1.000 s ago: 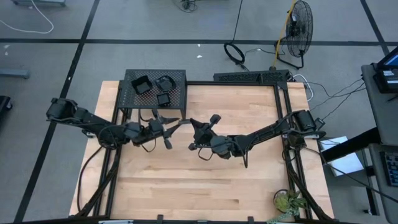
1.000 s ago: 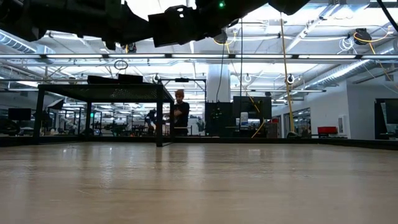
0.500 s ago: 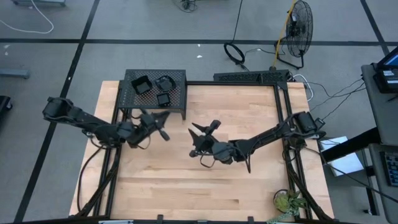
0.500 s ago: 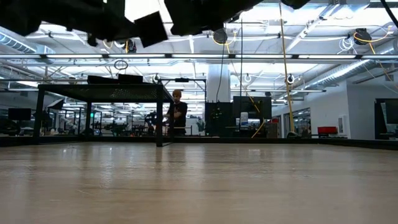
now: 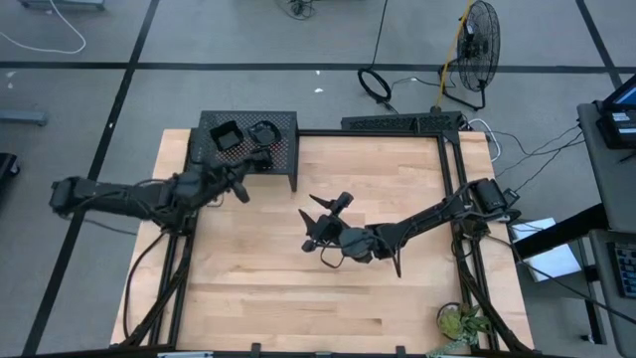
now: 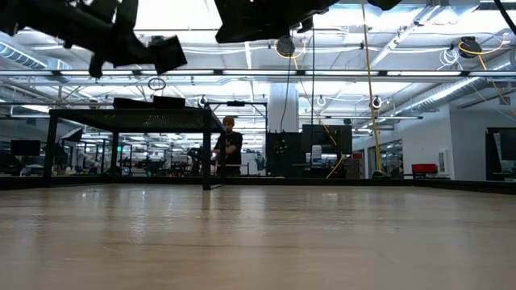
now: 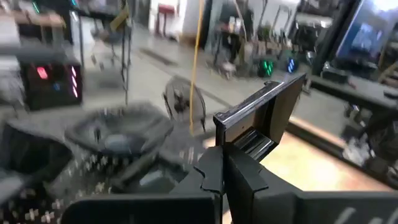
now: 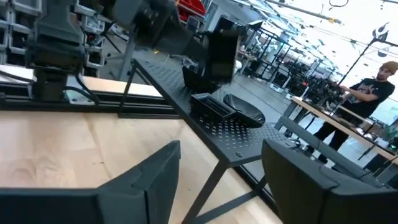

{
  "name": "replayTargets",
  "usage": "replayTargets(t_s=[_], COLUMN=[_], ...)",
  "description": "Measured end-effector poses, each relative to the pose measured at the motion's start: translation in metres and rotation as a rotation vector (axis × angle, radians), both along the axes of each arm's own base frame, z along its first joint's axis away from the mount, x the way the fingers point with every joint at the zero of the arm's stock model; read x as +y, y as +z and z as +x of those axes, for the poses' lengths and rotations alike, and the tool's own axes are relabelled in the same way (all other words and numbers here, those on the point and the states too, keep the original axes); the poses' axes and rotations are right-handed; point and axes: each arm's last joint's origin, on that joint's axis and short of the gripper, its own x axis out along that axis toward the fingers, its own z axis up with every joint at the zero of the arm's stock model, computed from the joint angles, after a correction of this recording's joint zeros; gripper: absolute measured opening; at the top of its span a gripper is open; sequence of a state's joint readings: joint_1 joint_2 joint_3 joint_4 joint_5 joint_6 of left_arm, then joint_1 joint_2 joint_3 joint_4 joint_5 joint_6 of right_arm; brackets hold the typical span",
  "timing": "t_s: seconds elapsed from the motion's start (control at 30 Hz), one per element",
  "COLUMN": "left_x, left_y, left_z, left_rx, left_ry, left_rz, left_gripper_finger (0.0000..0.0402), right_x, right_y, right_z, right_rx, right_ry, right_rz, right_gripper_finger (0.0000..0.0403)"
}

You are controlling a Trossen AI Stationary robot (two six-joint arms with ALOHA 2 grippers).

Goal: Pick & Place Mini shaped plates
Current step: Stack the square plate on top of the square plate on the shelf

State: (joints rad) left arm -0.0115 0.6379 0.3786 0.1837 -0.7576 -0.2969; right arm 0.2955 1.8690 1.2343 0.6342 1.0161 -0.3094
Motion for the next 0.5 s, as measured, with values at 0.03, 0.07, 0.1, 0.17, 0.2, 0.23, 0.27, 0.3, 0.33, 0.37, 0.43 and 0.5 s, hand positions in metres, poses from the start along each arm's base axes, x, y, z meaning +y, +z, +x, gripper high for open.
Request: replayTargets(t_s=[0.03, 0.07, 0.1, 0.17, 0.2, 0.23, 0.27, 0.3, 0.33, 0.37, 0.43, 0.5], left_x=[0.004, 0.009, 0.014, 0.023, 0.028, 0.032, 0.036, 0.04, 0.043, 0.046, 0.05, 0.052], left_y=[-0.002, -0.004, -0.005, -0.008, -0.01, -0.011, -0.011, -0.012, -0.014, -0.014, -0.015, -0.015], left_z=[-0.002, -0.003, -0.004, -0.006, -0.007, -0.008, -0.009, -0.01, -0.011, -0.012, -0.013, -0.013], left_rx=[0.011, 0.015, 0.015, 0.035, 0.04, 0.041, 0.039, 0.043, 0.054, 0.057, 0.049, 0.042], left_ry=[-0.013, -0.017, -0.021, -0.028, -0.023, -0.015, -0.012, -0.012, -0.016, -0.021, -0.036, -0.068], left_rz=[-0.022, -0.043, -0.065, -0.101, -0.117, -0.134, -0.146, -0.158, -0.169, -0.178, -0.198, -0.211], left_gripper_finger=[0.0004, 0.0004, 0.0004, 0.0003, 0.0003, 0.0004, 0.0005, 0.0005, 0.0004, 0.0003, 0.0004, 0.0013], right_x=[0.0, 0.0, -0.001, 0.0, 0.0, 0.001, 0.001, 0.001, 0.001, 0.001, 0.001, 0.0], right_y=[0.0, 0.0, 0.0, 0.0, 0.0, 0.0, 0.0, 0.0, 0.0, 0.0, 0.0, 0.0], right_z=[0.0, 0.0, 0.0, 0.0, 0.001, 0.001, 0.001, 0.001, 0.001, 0.002, 0.002, 0.002], right_rx=[-0.001, -0.001, -0.001, -0.001, -0.001, -0.001, -0.001, -0.001, 0.0, -0.001, -0.001, 0.0], right_ry=[0.0, -0.001, -0.002, 0.014, 0.028, 0.044, 0.056, 0.064, 0.072, 0.074, 0.074, 0.072], right_rz=[0.001, 0.001, 0.001, 0.003, 0.004, 0.006, 0.006, 0.007, 0.008, 0.008, 0.008, 0.008], right_gripper_finger=[0.0212, 0.021, 0.0209, 0.0206, 0.0206, 0.0206, 0.0206, 0.0206, 0.0207, 0.0207, 0.0207, 0.0207])
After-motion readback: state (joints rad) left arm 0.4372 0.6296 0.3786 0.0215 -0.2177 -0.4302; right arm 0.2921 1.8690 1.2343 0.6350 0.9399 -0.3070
